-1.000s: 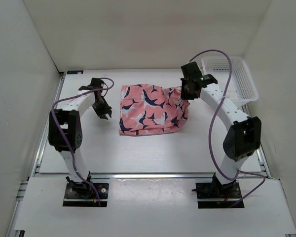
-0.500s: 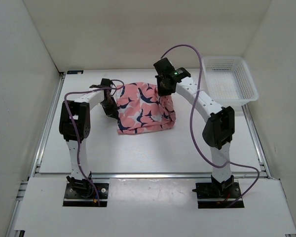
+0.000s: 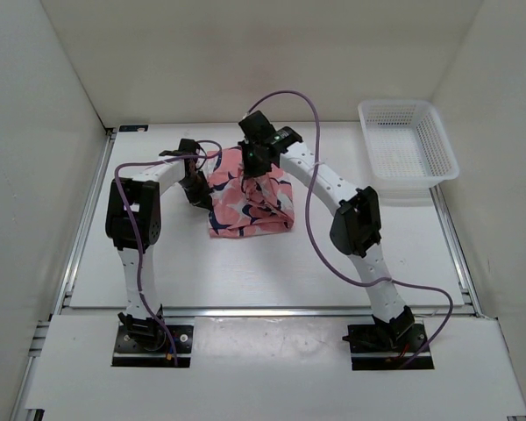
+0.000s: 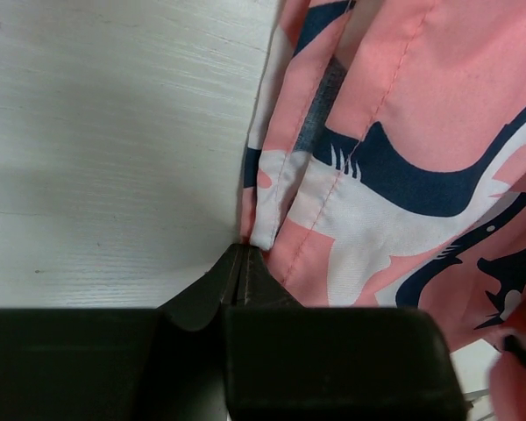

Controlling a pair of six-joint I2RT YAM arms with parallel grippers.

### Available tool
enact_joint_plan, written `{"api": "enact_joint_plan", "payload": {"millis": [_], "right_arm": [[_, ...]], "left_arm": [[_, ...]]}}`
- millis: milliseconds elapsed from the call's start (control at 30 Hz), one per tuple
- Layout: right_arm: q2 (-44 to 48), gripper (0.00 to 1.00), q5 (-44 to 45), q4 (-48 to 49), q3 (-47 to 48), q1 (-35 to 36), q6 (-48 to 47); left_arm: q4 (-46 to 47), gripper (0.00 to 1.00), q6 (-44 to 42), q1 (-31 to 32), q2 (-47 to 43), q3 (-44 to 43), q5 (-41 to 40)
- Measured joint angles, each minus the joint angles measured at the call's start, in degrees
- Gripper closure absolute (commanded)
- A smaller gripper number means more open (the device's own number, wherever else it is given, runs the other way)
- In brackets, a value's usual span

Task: Fold and stack the shorts
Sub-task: Fold the shorts

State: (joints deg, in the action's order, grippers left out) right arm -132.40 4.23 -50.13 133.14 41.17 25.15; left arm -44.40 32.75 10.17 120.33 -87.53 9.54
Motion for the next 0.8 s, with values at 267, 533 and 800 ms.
{"api": "enact_joint_plan", "payload": {"millis": [267, 533, 800], "right_arm": [[-4.0, 1.00, -5.7, 4.0, 1.7, 0.6, 3.0], [-4.0, 0.25, -14.1, 13.0, -1.0, 0.7, 3.9], [9.3, 0.40, -15.5, 20.5, -22.8, 0.3, 1.7]], "left_arm": [[0.8, 0.89, 0.0, -0.4, -0.2, 0.7, 0.7], [1.5, 0.89, 0.0, -1.2, -1.0, 1.8, 1.4], [-1.8, 0.89, -1.1, -5.0, -4.0, 3.4, -1.9]]}}
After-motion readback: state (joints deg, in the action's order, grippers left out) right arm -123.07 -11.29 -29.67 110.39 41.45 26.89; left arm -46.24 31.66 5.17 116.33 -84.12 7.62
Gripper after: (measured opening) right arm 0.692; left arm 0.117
